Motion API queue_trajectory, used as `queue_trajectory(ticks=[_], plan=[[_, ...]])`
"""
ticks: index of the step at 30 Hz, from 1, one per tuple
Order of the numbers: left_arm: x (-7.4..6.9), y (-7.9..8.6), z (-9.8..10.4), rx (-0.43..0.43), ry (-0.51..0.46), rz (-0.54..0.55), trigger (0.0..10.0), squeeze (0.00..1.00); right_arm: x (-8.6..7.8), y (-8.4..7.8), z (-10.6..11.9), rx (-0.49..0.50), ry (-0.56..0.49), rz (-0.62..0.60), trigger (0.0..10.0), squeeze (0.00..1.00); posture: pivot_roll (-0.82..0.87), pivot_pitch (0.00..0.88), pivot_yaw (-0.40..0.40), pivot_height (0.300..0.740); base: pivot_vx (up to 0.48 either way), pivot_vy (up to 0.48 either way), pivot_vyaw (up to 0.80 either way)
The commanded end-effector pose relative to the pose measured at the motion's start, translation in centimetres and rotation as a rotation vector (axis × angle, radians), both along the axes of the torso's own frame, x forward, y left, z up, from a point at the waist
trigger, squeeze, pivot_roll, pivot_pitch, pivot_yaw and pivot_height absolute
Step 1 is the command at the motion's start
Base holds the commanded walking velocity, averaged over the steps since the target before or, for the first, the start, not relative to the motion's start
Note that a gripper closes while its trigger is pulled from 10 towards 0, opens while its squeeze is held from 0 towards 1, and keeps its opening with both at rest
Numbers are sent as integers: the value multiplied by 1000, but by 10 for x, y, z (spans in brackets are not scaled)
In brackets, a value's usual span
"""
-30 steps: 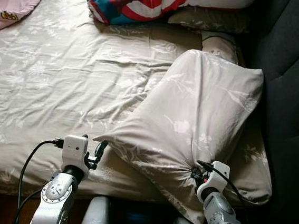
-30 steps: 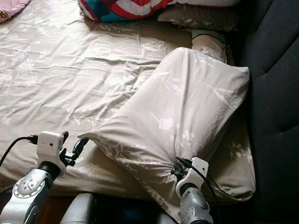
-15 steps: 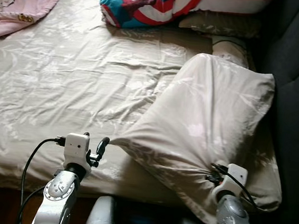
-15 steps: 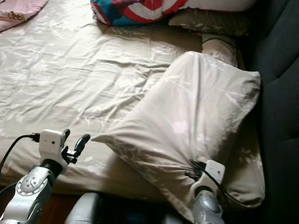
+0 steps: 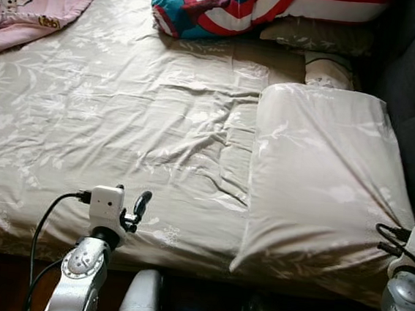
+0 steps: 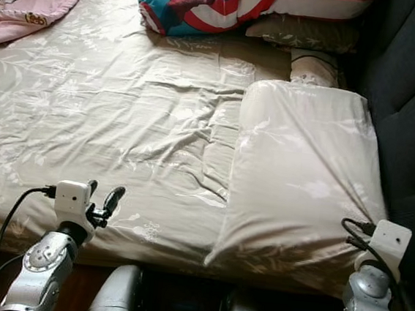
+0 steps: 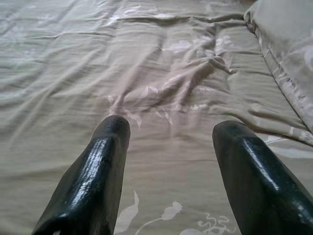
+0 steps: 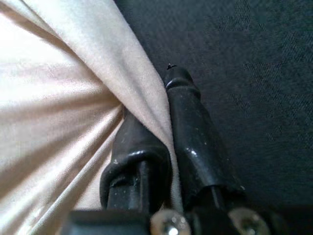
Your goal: Clean up the room
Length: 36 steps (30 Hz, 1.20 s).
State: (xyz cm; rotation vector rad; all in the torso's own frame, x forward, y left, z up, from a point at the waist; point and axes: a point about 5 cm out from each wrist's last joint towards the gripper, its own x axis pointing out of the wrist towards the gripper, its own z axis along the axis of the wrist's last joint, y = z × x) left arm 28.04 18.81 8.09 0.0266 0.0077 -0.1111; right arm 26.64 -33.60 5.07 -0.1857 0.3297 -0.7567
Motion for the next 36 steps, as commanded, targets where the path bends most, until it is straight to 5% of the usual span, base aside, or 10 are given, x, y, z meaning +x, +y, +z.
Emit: queue_trajectory(ticks=[1, 23, 24, 25, 29, 30, 31, 33, 34, 36], plan=[[-6, 3, -9, 5, 35, 8, 10000, 0, -14, -23, 7, -49, 0, -104, 0, 0, 20, 226, -24, 660, 0, 0, 0], [-7, 3, -12, 13, 42, -3, 10000, 0, -12, -37, 28, -212, 17, -149, 0, 0, 29, 225, -8, 660, 0, 0, 0], [-7, 3, -12, 13, 43, -4, 10000, 0, -12, -36, 27, -212, 22, -143, 2039, 0, 28, 225, -8, 660, 0, 0, 0], [-8, 2, -12, 12, 43, -7, 10000, 0, -11, -32, 24, -205, 26, -132, 8902, 0, 28, 225, -8, 660, 0, 0, 0], [-8, 1, -12, 11, 46, -11, 10000, 0, -8, -20, 16, -154, 18, -92, 10000, 0, 29, 227, -7, 660, 0, 0, 0], [-8, 1, -12, 11, 46, -12, 10000, 0, -7, -16, 13, -129, 7, -79, 10000, 722, 30, 228, -7, 660, 0, 0, 0], [-8, 1, -12, 11, 47, -12, 10000, 0, -5, -12, 11, -92, -18, -63, 10000, 1000, 31, 228, -8, 660, 0, 0, 0], [-8, 1, -12, 11, 47, -12, 10000, 0, -2, -7, 10, -49, -45, -39, 10000, 1000, 30, 228, -8, 660, 0, 0, 0], [-8, 1, -13, 9, 48, -10, 10000, 0, 8, 12, 7, 51, -106, 80, 10000, 0, 29, 228, -10, 660, 0, 0, 0], [-8, 1, -13, 7, 50, -9, 10000, 0, 14, 23, 6, 94, -136, 155, 10000, 0, 29, 228, -11, 660, 0, 0, 0]])
